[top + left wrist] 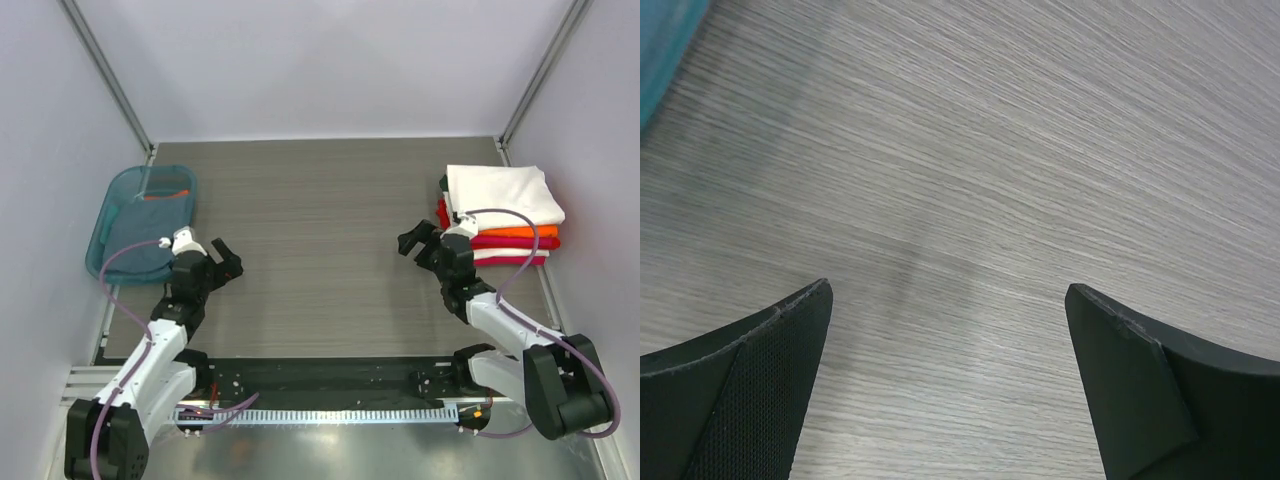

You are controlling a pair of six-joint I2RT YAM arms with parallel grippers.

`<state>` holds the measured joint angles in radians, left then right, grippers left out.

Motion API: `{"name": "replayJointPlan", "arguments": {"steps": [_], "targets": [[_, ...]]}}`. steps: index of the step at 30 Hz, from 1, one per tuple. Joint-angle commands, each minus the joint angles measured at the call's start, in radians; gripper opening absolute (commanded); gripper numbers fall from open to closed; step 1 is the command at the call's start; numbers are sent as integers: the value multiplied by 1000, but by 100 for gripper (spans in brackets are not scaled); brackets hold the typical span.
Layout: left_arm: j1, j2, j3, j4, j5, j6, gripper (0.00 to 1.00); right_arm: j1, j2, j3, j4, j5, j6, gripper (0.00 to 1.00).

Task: Fold and stack the t-shirts
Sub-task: Grab the tshirt from the pile

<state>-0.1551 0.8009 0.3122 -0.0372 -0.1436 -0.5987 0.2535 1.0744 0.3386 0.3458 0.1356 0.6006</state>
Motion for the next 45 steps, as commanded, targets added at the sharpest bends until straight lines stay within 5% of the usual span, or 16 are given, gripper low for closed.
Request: {"name": "replayJointPlan", "arguments": {"steps": [1, 7, 9, 16, 25, 35, 40, 43, 45], "targets": [[3, -31, 57, -42, -71, -6, 100, 7, -2, 86, -85, 30, 39, 100], [5, 1, 146, -194, -230, -182, 100, 101, 132, 86, -97, -4, -51, 97], [22, 70, 240, -234, -260, -200, 100, 136, 156, 105, -109, -8, -78, 87], [308, 404, 582, -426, -86, -276, 100, 155, 130, 76, -87, 5, -81, 90], [390, 816, 994, -612, -231, -289, 89, 155, 98, 59, -82, 9, -88, 91], [423, 1119, 1151, -679, -307, -305, 85, 155, 70, 46, -87, 33, -88, 91], [462, 1212, 1188, -696, -294, -279, 58, 155, 64, 46, -91, 53, -85, 92], [485, 1177, 1197, -717, -283, -280, 0, 155, 64, 45, -88, 56, -84, 92], [485, 1070, 1162, -692, -324, -282, 0, 155, 68, 46, -88, 56, -85, 92]]}}
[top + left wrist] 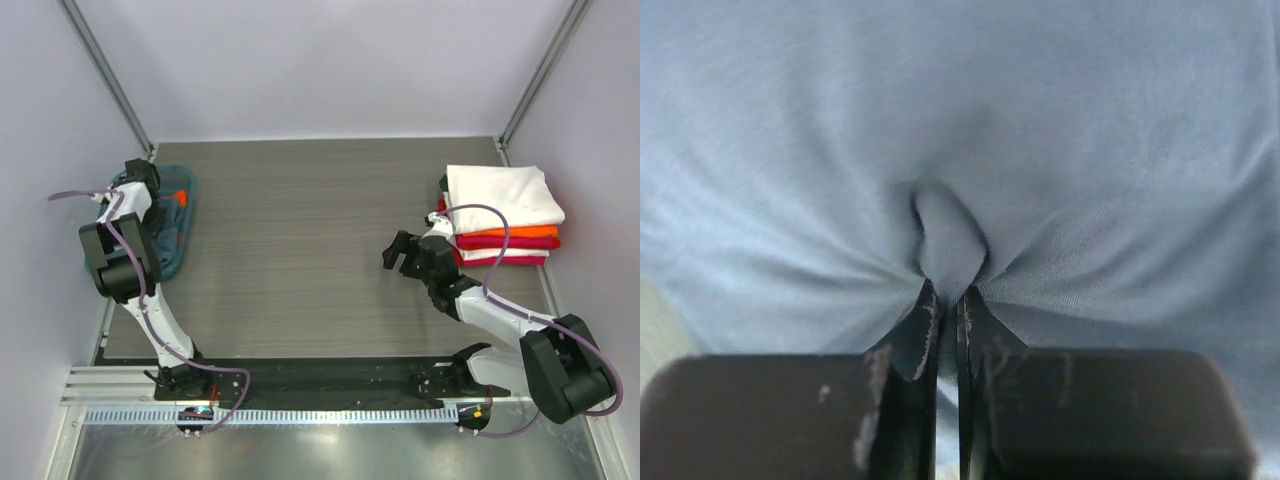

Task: Fold and stack the t-shirts
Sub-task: Grab the tshirt from the pile, then move the tshirt to the center of the board

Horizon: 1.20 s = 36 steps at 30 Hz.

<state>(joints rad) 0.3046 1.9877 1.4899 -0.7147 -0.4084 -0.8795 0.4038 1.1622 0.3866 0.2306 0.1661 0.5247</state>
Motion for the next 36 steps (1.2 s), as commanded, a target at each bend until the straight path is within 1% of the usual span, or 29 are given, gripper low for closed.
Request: {"name": "replayJointPlan", "arguments": {"steps": [1, 2, 3, 4, 9, 10, 12, 13, 16, 17, 19, 20, 22, 23, 24, 25, 26, 27, 29, 30, 31, 32, 33, 35, 36], "targets": [[25, -156, -28, -2, -66, -1, 0, 4, -21, 0, 29, 23, -9, 93], [24, -240, -48, 17, -67, -3, 0, 4, -10, 3, 27, 23, -9, 93], [24, -240, -48, 20, -66, -3, 0, 4, -9, 5, 26, 24, -9, 93], [24, -312, -56, 20, -63, -7, 1, 4, -6, 5, 27, 23, -8, 92], [24, -499, -91, 24, 2, -36, 0, 4, -9, 8, 18, 26, -9, 92], [24, -560, -111, 30, 11, -42, 0, 4, -12, 5, 22, 29, -9, 92], [24, -627, -135, 60, 22, -70, 0, 6, -21, -3, 29, 27, -8, 92], [24, -689, -157, 76, 60, -72, 0, 4, -25, -5, 30, 26, -9, 93], [24, -777, -187, 159, 143, -94, 0, 4, -35, -8, 30, 30, -8, 93], [24, -821, -188, 187, 199, -108, 0, 4, -35, -8, 30, 32, -8, 92], [25, -860, -169, 205, 252, -144, 0, 4, -36, -8, 29, 33, -8, 93], [24, -875, -166, 233, 323, -162, 0, 4, -39, -8, 30, 35, -8, 93], [21, -908, -172, 277, 411, -243, 0, 4, -44, -9, 27, 39, -6, 93], [11, -912, -178, 338, 477, -275, 0, 4, -51, -9, 29, 44, -5, 92], [-24, -903, -184, 368, 558, -311, 0, 3, -55, -12, 27, 44, -6, 92], [-54, -891, -187, 391, 581, -356, 0, 3, -59, -14, 27, 47, -3, 92], [-94, -879, -186, 429, 595, -368, 0, 4, -64, -15, 27, 52, 0, 93], [-199, -848, -181, 449, 588, -365, 0, 4, -73, -17, 24, 56, 3, 93], [-327, -817, -168, 469, 547, -343, 0, 4, -82, -20, 23, 62, 9, 92], [-432, -799, -168, 472, 531, -348, 0, 4, -94, -23, 21, 70, 11, 93], [-481, -772, -172, 486, 513, -358, 0, 4, -101, -28, 21, 75, 11, 92], [-525, -755, -177, 533, 513, -378, 0, 3, -108, -29, 19, 79, 11, 93], [-604, -741, -177, 555, 516, -392, 0, 4, -124, -34, 18, 85, 11, 93], [-694, -704, -157, 604, 529, -406, 1, 3, -143, -43, 16, 98, 15, 93], [-708, -695, -146, 610, 548, -406, 3, 3, -151, -45, 13, 105, 18, 92]]}}
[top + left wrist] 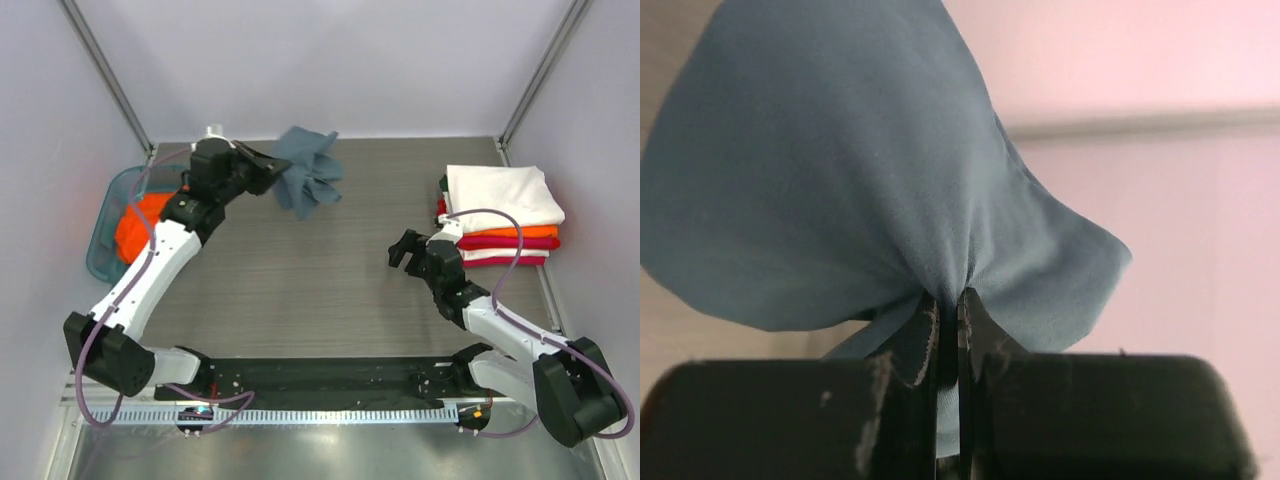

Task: Fold and stack the t-shirts
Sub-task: Move the tshirt to the center of the board

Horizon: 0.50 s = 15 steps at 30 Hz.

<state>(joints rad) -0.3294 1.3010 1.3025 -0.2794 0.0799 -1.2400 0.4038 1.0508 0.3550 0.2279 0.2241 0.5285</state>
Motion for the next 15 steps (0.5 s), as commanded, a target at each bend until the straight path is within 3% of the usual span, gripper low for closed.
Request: {"name": "replayJointPlan", "arguments": {"steps": [1, 3, 4, 5, 6, 7, 8, 10, 11, 15], "targets": [[-79, -3, 32, 178, 84, -58, 3, 4, -64, -17, 11, 50, 19, 92], [-77, -31, -53, 219, 116, -157, 4, 3, -92, -30, 10, 63, 19, 92], [-77, -51, -209, 273, 112, -185, 15, 4, -119, -36, 10, 69, 19, 92], [-76, -89, -295, 398, 92, -202, 28, 4, -136, -40, 10, 69, 21, 92], [-68, -104, -374, 410, 81, -251, 48, 4, -150, -53, 7, 73, 18, 92], [-56, -117, -496, 399, 83, -257, 85, 3, -161, -57, 11, 72, 15, 92], [-28, -130, -546, 393, 89, -244, 96, 3, -179, -63, 14, 61, 11, 93], [-14, -187, -612, 337, 69, -117, 100, 3, -189, -83, 63, 15, -1, 96], [-22, -207, -611, 215, 49, -63, 100, 3, -173, -94, 95, -39, -10, 96], [-62, -281, -557, 62, -37, 147, 100, 4, -71, -74, 192, -283, -22, 93]]}}
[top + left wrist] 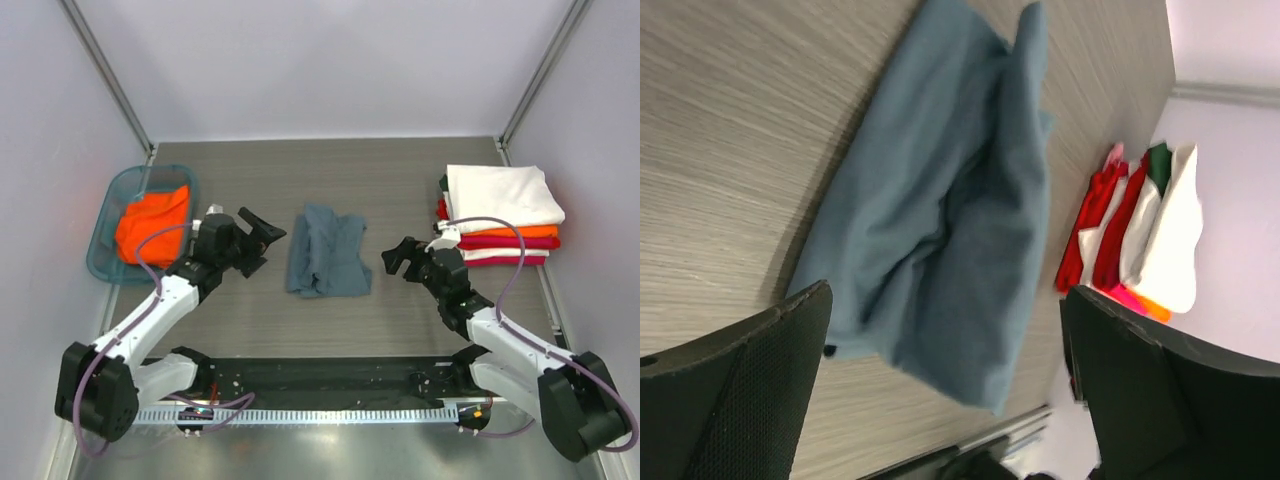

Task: Fold and stack the t-shirts
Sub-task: Move the tshirt to the center of the board, then flatten the tshirt out

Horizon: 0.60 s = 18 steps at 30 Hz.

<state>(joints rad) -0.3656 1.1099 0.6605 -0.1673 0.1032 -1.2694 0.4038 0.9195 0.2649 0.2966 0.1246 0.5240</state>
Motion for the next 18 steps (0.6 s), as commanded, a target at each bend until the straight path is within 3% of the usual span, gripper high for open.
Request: {"name": "replayJointPlan", "arguments": {"steps": [1, 4, 8, 14, 18], "targets": [[-32, -87, 103, -78, -68, 217, 100, 6, 82, 20, 146, -213, -18, 90], [-59, -32, 169, -170, -77, 327, 99, 15, 179, 48, 183, -302, -16, 83], [-157, 91, 247, -202, -94, 419, 97, 30, 274, 97, 173, -307, -19, 79], [-289, 335, 396, -224, -143, 478, 96, 35, 409, 160, 147, -350, -21, 67], [-302, 430, 465, -262, -189, 469, 92, 41, 450, 183, 112, -333, -25, 61]]}}
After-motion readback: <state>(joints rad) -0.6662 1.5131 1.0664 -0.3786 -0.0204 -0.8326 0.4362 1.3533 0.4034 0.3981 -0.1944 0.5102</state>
